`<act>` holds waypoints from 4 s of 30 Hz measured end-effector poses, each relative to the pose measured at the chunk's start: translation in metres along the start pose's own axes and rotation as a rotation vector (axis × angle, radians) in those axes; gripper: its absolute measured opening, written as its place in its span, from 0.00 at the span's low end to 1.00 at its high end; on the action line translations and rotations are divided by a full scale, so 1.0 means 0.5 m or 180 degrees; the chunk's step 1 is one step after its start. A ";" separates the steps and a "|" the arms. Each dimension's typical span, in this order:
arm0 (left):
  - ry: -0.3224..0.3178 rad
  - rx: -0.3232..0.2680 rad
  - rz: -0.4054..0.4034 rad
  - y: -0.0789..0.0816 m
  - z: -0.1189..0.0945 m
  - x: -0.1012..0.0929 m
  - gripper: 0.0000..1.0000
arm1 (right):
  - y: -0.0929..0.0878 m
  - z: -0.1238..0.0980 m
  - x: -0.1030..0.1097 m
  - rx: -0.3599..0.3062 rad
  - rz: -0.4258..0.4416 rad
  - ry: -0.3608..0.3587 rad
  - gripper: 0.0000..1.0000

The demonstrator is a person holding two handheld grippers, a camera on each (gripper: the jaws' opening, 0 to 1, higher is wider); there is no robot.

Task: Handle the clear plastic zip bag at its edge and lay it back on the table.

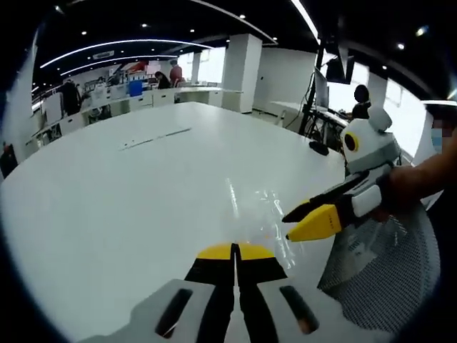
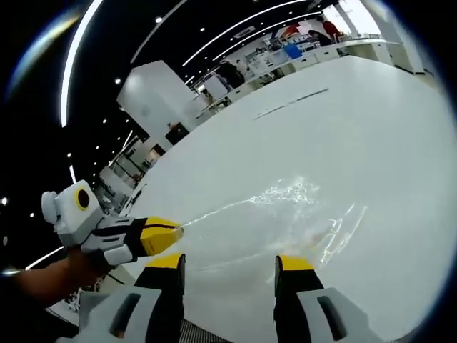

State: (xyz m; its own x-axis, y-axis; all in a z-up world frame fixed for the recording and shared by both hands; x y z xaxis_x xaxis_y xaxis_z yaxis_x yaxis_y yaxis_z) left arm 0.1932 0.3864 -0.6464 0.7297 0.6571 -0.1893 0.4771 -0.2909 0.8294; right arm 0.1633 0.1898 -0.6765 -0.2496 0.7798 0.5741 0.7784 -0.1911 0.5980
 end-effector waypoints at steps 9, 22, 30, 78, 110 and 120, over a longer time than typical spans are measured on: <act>-0.0064 0.0031 0.0003 -0.004 0.000 -0.003 0.00 | -0.010 0.014 -0.006 0.0048 0.0104 0.0059 0.50; -0.0139 0.0074 -0.0048 -0.012 -0.002 0.004 0.00 | -0.009 0.037 -0.016 0.0014 0.0336 0.0113 0.49; -0.0153 0.0148 -0.0009 -0.023 -0.004 0.006 0.00 | -0.001 0.034 -0.012 -0.0084 0.0318 0.0107 0.44; -0.0657 0.0361 0.0758 -0.035 0.015 -0.076 0.00 | 0.017 0.041 0.003 0.0002 0.0179 0.0224 0.01; -0.0687 0.0327 0.0744 -0.029 -0.005 -0.052 0.17 | 0.036 0.016 0.027 0.0110 -0.0637 0.0220 0.00; -0.0761 0.0279 0.0823 -0.017 -0.015 -0.051 0.21 | 0.033 0.012 0.021 0.0144 -0.0717 0.0180 0.00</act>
State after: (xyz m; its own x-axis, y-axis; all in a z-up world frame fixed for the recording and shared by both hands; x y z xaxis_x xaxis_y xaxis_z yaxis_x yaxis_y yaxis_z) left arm 0.1669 0.3773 -0.6449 0.9206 0.3760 -0.1053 0.2944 -0.4915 0.8196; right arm 0.1768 0.1982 -0.6640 -0.4509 0.7648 0.4602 0.7240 0.0119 0.6897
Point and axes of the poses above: the point that each gripper's makers call its tool centre point, and the gripper's own axes: z roughly forward along the fingers, x roughly to its left, y roughly out of its top, the point moved 10 cm from there along -z, roughly backward along the fingers, and after that the axes turned 4 degrees about -y, right-handed, at the moved point
